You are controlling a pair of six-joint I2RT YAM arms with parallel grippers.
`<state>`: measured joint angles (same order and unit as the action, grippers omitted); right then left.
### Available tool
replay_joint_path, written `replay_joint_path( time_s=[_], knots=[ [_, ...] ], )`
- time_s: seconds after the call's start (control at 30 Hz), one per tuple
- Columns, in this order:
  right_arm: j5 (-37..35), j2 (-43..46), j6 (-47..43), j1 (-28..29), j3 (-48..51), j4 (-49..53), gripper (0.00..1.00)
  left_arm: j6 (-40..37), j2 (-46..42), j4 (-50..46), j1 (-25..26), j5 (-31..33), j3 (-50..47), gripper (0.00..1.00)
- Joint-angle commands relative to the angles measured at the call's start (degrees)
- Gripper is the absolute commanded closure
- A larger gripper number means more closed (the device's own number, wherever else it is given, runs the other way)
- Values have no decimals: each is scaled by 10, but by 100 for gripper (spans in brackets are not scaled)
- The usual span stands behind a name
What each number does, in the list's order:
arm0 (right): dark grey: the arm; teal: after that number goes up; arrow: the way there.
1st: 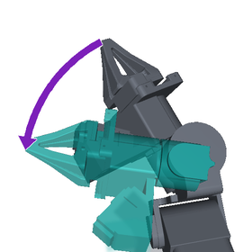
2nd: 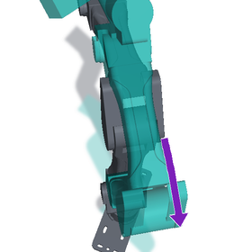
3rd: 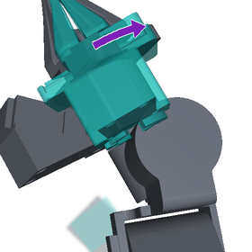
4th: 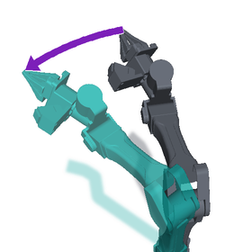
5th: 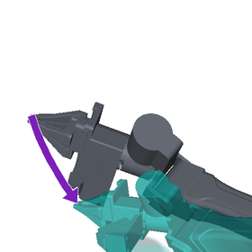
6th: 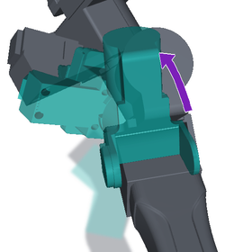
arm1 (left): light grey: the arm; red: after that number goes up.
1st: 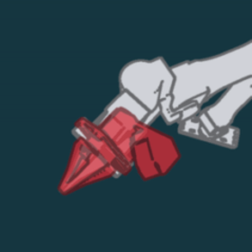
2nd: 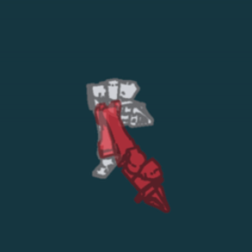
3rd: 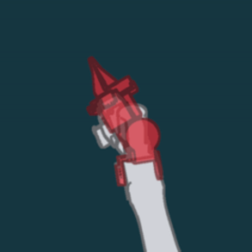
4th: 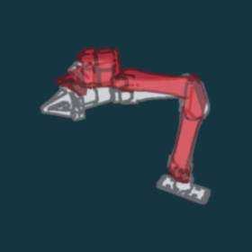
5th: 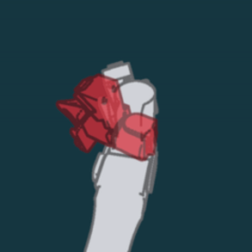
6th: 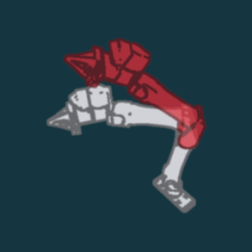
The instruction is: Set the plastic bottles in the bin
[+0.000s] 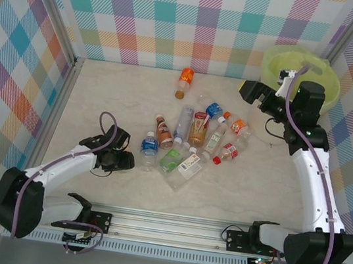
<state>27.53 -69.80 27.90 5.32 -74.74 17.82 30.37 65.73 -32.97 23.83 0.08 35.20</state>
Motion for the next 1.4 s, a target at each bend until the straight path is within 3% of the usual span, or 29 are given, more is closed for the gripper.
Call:
replay_joint_path(
  time_s=[0.0,0.13,0.23,0.27,0.47,0.63,0.9,1.13,1.27,1.37],
  knots=[
    [-4,6,32,13,27,-58,0,-15,-48,-9,3,25,29,65],
    [-2,1,39,26,31,-53,0,-25,-75,-10,3,23,60,75],
    [-4,1,57,35,44,-58,0,-24,-78,13,3,-11,86,98],
    [-3,3,69,38,53,-66,0,-23,-76,33,3,-34,93,100],
    [33,-11,83,79,71,-83,0,-11,-22,250,5,-250,123,100],
    [74,-40,102,114,60,-79,0,-15,55,391,27,-375,165,100],
    [165,-78,107,158,18,-91,0,-107,150,380,73,-483,281,100],
    [175,-80,90,166,13,-129,0,-117,188,374,83,-525,328,100],
    [145,-90,91,167,3,-144,0,-118,193,386,89,-552,329,100],
    [144,-95,98,168,4,-176,8,-119,192,383,90,-555,328,100]
  ],
)
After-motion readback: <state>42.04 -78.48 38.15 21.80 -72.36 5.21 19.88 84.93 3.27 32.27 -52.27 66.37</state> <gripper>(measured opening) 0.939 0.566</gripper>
